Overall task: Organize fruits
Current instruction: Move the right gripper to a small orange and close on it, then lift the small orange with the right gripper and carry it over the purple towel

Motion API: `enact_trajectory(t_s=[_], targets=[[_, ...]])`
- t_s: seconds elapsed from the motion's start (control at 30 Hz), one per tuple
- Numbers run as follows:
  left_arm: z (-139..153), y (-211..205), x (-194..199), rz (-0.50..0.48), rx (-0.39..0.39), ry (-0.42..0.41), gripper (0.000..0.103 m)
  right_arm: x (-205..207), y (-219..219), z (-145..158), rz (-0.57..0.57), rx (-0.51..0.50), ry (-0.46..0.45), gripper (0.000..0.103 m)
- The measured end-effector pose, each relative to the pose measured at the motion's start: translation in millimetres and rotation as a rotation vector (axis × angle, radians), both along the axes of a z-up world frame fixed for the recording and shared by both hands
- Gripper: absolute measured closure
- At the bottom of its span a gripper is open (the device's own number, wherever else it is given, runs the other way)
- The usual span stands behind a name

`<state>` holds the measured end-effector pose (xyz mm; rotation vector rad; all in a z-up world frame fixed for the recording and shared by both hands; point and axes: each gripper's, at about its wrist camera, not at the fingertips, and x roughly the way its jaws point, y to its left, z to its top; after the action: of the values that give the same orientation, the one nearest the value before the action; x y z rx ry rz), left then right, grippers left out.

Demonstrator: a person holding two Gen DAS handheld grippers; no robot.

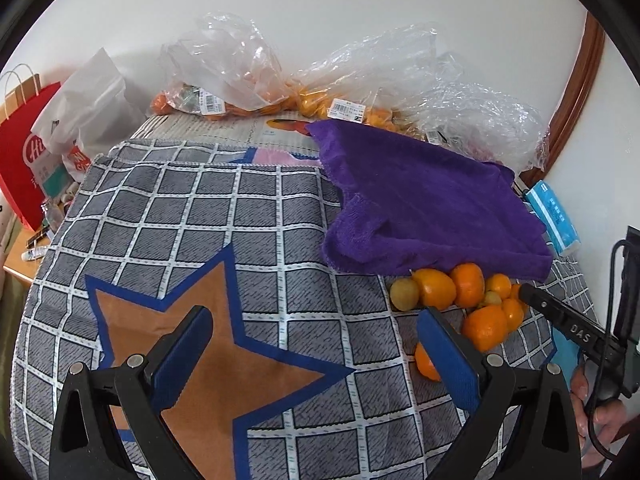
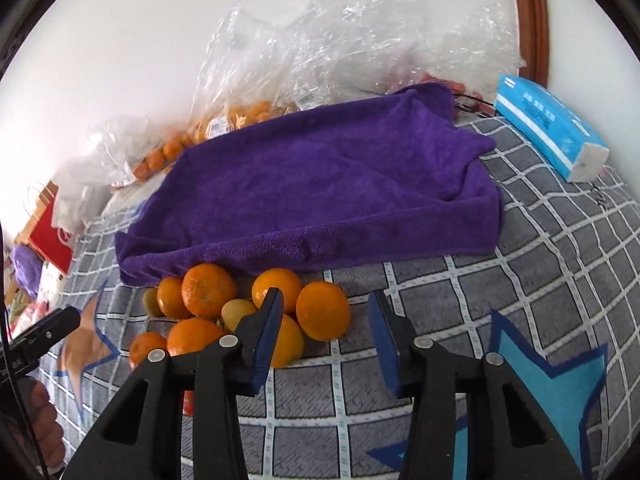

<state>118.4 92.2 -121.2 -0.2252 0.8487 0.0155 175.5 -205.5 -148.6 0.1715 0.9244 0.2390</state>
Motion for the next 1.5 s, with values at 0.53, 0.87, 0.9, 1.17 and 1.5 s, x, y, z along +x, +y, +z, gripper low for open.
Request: enact_trajectory(t_s=[0.53, 0.87, 0.9, 1.17, 1.5], targets=[[-13.9, -61.9, 8.8, -0.168, -0.024, 0.033, 0.009, -10.8, -39.9, -5.6, 0.003, -0.088, -0.003, 0.073], [-32.6, -81.9, 10.1, -0.166, -0.010, 0.083, 0.039, -11.7, -34.2, -22.0, 0.021, -0.113, -0.018, 0.071], [-33.1, -84.5, 10.5, -0.171, -0.014, 0.085, 0.046, -12.7, -33.3, -22.2, 0.019, -0.118, -0.022, 0.071], [-30.2, -83.1, 5.6, -0.164, -0.004, 0.085, 0.064, -17.5, -30.1, -19.5, 0.037, -0.142, -0.029, 0.070], [-21.0, -69.4, -12.2, -0.143, -0.032, 0.075, 0.064, -34.0, -37.1, -9.9, 0.010, -0.116, -0.022, 0.070]])
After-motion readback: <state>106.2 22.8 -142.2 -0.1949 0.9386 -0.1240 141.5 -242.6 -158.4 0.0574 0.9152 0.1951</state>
